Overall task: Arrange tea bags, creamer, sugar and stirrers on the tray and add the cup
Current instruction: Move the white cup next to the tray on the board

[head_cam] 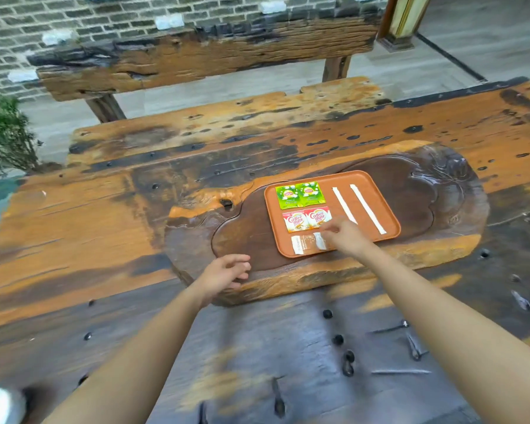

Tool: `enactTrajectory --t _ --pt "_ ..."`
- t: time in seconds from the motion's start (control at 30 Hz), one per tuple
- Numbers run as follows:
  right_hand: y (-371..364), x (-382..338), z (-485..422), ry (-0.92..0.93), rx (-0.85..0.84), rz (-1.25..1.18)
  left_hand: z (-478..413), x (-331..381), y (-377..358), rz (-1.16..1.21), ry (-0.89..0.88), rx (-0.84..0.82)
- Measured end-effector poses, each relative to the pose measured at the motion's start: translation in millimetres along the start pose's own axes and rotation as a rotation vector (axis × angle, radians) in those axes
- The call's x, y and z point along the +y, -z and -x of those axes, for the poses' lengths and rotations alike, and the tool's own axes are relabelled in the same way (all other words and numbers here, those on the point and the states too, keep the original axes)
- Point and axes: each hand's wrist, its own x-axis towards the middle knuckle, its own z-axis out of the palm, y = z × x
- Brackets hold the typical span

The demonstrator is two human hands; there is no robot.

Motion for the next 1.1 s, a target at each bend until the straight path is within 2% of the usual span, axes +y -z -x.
enactTrajectory --t 0.1,0.2,0.27,0.37,0.57,0.8,0.93,1.0,1.1 --pt "-49 -30 31 0.025 -0.331 -0.032 34 -39 22 0.08 0.049 0.018" --pt "-106 -54 53 0.1 -0.614 0.124 71 -82 40 0.139 0.111 0.083" --pt "-146 -69 64 0.163 -0.73 0.268 94 -112 53 0.153 0.161 0.127" --pt "-203 -90 75 0.226 -0.811 0.42 123 -156 74 0.157 0.261 0.206" --pt "-299 -132 96 0.452 -0.858 0.769 178 -239 116 0.119 0.428 0.377" --pt "-394 -188 119 0.678 -0.89 1.045 233 -303 171 0.305 0.547 0.58" --pt "-441 -215 127 0.744 -0.767 1.074 251 -326 207 0.398 0.579 0.758" --pt "-459 -225 130 0.733 -0.694 1.012 253 -334 225 0.438 0.526 0.863" --pt "-478 -230 130 0.774 -0.541 0.992 251 -337 246 0.617 0.387 0.971"
